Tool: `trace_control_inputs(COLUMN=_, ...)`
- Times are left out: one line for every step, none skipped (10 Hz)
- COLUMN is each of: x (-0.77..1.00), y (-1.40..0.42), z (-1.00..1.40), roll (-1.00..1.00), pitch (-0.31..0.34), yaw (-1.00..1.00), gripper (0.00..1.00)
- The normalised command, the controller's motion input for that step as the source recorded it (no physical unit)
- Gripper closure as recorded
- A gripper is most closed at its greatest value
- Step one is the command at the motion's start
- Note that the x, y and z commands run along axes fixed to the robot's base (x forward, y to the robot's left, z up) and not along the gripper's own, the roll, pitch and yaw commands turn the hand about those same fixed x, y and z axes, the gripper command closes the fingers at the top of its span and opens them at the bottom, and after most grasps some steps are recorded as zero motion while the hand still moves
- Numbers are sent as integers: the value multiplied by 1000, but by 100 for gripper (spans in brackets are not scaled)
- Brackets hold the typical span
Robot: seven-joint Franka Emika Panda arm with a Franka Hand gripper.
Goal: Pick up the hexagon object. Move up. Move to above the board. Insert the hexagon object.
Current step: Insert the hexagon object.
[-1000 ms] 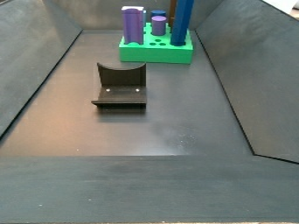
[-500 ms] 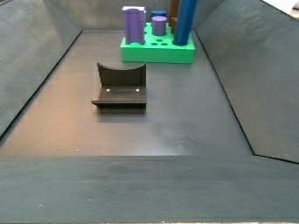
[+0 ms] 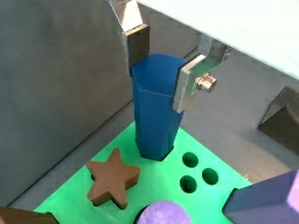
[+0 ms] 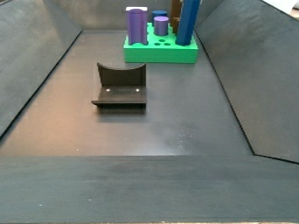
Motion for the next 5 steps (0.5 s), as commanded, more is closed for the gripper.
trace_control_inputs(x=151, y=0, z=-1000, roll=-13, pitch=0, yaw=60, gripper=100)
trace_control_inputs(x=140, y=0, z=-1000, roll=-14, pitch=0, yaw=57, gripper=100)
trace_control_inputs(x=183, y=0, z=-654, roll=-170, pitch=0, yaw=23, gripper=100)
trace_control_inputs(x=-103, y=57, z=0, roll=-64, pitch=-120, yaw=0, gripper=100)
trace_control_inputs(x=0, y=0, z=0, roll=0, pitch=0, yaw=0, gripper=100)
